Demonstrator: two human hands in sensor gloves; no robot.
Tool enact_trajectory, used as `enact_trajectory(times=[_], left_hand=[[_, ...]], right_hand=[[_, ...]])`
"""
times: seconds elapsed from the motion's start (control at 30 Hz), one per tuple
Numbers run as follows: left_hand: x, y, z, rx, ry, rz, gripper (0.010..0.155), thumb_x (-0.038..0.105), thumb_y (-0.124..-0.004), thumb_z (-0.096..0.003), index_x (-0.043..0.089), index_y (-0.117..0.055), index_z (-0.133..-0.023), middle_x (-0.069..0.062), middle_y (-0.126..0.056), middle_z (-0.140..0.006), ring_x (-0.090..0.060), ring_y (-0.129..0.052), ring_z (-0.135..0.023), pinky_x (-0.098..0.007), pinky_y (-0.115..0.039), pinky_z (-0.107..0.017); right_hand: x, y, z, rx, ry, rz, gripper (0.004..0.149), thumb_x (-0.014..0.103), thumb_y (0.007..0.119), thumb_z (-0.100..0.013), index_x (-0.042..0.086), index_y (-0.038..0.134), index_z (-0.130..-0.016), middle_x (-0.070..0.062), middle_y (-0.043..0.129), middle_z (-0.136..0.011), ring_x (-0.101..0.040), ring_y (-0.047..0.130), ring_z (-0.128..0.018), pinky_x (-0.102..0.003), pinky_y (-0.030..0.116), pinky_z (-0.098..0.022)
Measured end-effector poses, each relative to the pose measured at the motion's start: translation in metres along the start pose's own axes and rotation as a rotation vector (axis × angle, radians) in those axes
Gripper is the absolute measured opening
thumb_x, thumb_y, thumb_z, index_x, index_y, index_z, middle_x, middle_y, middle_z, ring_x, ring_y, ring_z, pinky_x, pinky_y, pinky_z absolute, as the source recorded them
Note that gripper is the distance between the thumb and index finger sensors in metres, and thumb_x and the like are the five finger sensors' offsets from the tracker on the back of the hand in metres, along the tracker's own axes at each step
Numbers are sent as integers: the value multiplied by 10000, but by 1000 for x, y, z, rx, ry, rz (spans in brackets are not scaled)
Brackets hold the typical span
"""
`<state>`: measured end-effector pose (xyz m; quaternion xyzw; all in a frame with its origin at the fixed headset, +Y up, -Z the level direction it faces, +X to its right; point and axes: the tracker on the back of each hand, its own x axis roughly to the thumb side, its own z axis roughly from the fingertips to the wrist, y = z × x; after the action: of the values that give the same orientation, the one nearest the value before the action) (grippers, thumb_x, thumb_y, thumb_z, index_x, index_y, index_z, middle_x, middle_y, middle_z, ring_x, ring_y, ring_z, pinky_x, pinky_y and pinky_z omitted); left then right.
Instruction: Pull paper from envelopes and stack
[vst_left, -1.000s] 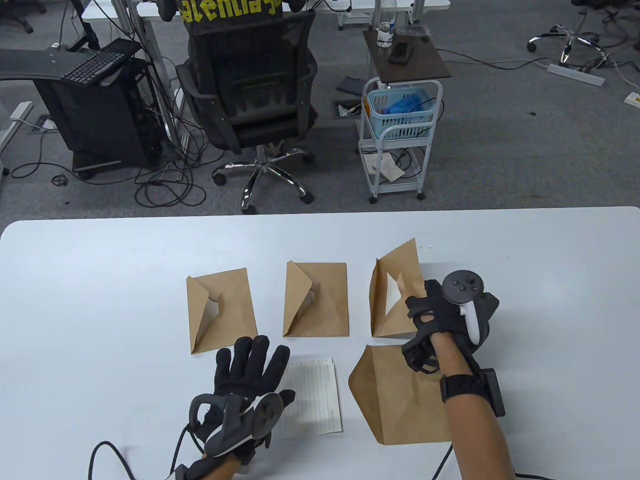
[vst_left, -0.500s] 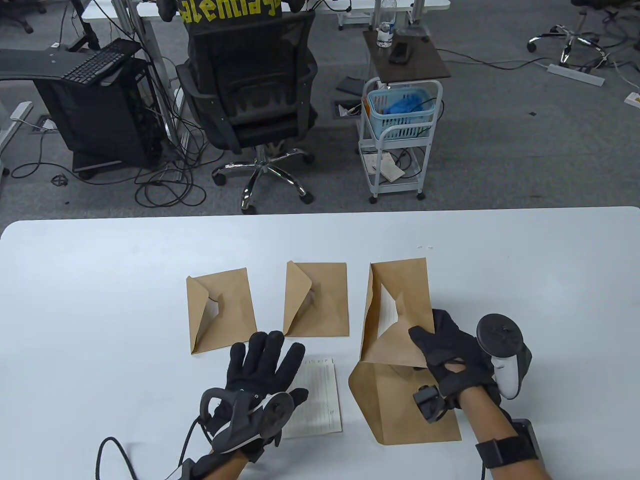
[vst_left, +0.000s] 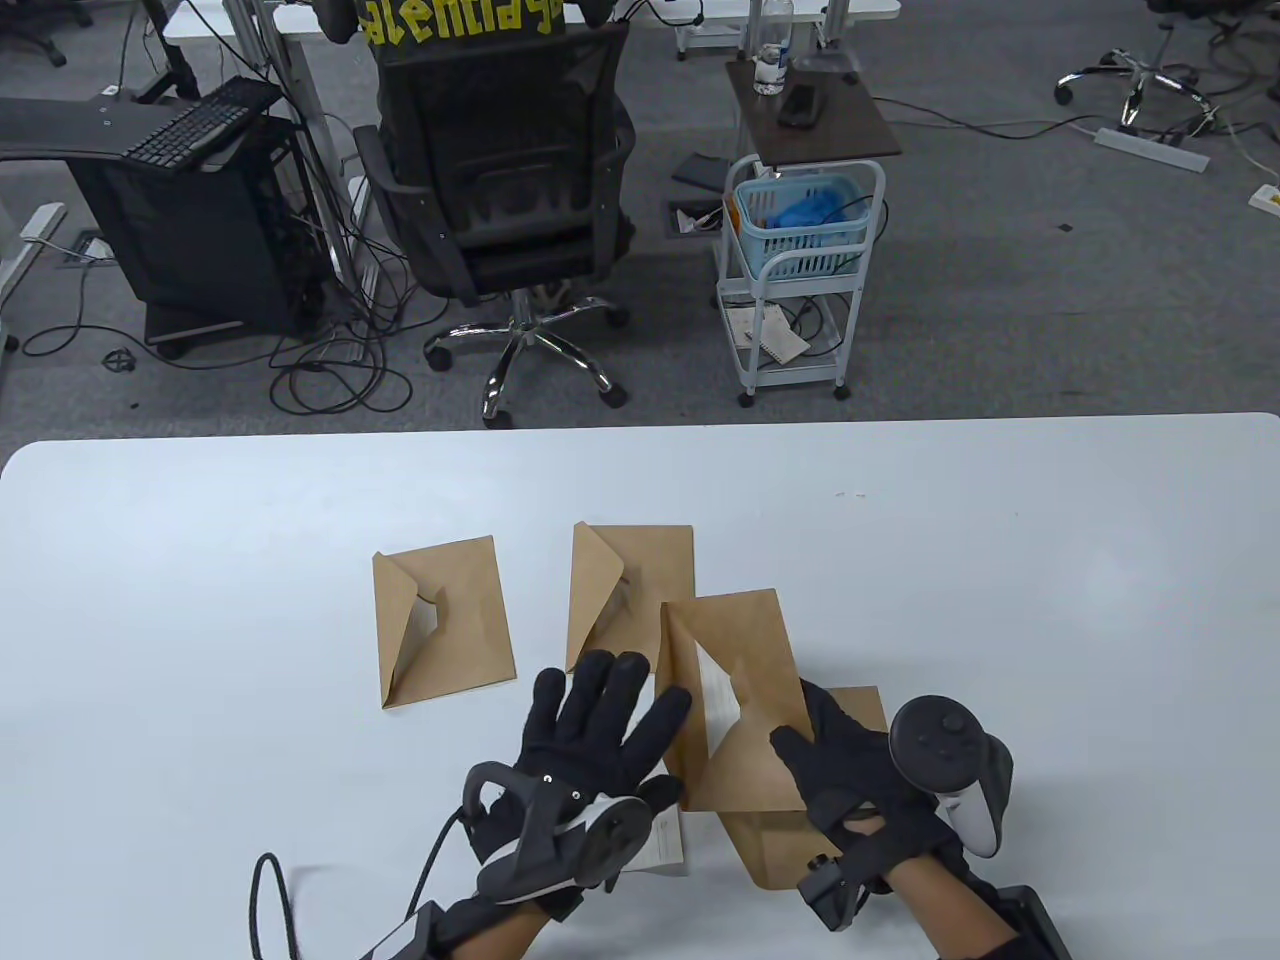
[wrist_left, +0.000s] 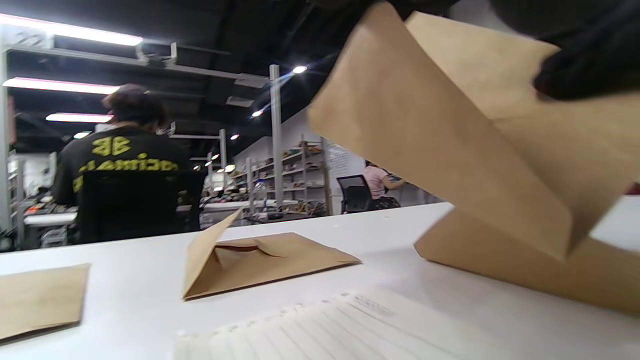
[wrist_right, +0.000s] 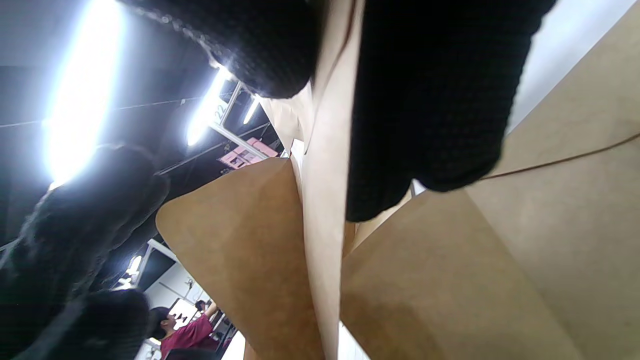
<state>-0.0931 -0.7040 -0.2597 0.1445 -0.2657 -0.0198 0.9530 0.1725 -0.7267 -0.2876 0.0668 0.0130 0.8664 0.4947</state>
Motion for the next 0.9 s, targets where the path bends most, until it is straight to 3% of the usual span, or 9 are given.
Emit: enact_trajectory(times=[0.13,0.2,0.43,0.57,0.77,0.9], left_hand=[[5,-11,4,-8,-6,-174,618,558,-677,-512,366,-591,-1093,-77,-241,-1225,-422,-234,-1164,-646,-147,-794],[0,-15,7,-10,31,-232,609,551,-676,-516,352,-608,-1088,-86,-242,-1224,-427,-214,-1161,-647,-131,-788],[-12,-23,17,-76,53,-124,653,563,-673,-510,352,-540,-1112,-109,-173,-1217,-433,-168,-1156,-648,-121,-786],[-10,-19,19,-10,7,79,669,532,-684,-509,321,-498,-1116,-111,-311,-1213,-429,-350,-1144,-638,-242,-802],[-12,-14,19,-38,44,328,618,498,-679,-516,290,-581,-1089,-107,-445,-1192,-426,-487,-1118,-635,-344,-797],[-23,-16,18,-67,137,707,588,456,-655,-526,233,-630,-1070,-113,-495,-1172,-431,-530,-1099,-638,-371,-786]], right_hand=[[3,2,5,24,-53,-41,496,246,776,-511,174,678,-991,-142,959,-752,-223,1140,-467,-331,997,-317],[3,0,9,25,-61,-63,496,251,770,-514,174,671,-994,-140,956,-757,-225,1135,-479,-335,994,-326],[1,0,16,106,-65,-280,474,250,764,-520,172,701,-983,-163,951,-763,-262,1124,-489,-365,979,-333],[1,2,18,161,-82,-305,475,268,754,-525,164,699,-985,-159,948,-769,-269,1116,-501,-373,970,-342],[3,7,16,283,-128,-459,451,274,759,-526,136,744,-955,-132,961,-770,-266,1111,-501,-377,960,-349],[6,15,16,397,-157,-448,446,283,739,-543,207,713,-981,-109,919,-837,-300,1069,-576,-414,916,-410]])
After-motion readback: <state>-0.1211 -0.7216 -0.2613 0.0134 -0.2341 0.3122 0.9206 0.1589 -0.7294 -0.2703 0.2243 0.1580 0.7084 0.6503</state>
